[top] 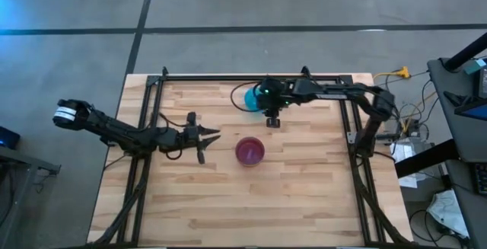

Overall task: Nest bowls inside each other
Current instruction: Stack the blue bowl on top of the purple bowl

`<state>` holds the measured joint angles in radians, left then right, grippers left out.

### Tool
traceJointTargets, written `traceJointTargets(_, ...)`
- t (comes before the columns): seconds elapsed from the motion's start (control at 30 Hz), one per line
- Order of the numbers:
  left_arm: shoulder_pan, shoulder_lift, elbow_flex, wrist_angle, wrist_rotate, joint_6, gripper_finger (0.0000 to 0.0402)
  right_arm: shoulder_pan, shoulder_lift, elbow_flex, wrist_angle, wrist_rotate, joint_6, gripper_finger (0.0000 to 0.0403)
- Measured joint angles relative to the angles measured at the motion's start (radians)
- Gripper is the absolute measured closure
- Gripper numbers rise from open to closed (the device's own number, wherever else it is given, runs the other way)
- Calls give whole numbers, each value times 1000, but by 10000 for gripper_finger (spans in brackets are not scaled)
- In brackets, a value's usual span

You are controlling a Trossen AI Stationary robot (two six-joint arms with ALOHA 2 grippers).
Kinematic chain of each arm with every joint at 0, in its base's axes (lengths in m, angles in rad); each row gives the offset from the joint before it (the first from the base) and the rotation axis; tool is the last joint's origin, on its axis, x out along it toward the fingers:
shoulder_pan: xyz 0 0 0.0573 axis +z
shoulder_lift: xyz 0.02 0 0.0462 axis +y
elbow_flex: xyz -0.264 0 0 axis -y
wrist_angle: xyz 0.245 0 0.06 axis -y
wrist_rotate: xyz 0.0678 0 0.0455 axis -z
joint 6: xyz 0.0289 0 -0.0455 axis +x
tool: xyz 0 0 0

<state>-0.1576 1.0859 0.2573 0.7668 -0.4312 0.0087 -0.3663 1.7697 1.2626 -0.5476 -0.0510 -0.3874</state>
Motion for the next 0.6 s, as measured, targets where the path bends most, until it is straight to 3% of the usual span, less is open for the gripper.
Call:
traceJointTargets(0.13, 0, 0, 0, -51, -2, 5, 334, -35, 95, 74, -58, -1, -23, 265)
traceJointTargets(0.27, 0, 4, 0, -75, -3, 4, 334, -56, 166, 120, -78, -1, -58, 256)
traceJointTargets(0.6, 0, 6, 0, -77, -3, 2, 334, -89, 263, 207, -100, 9, -78, 311)
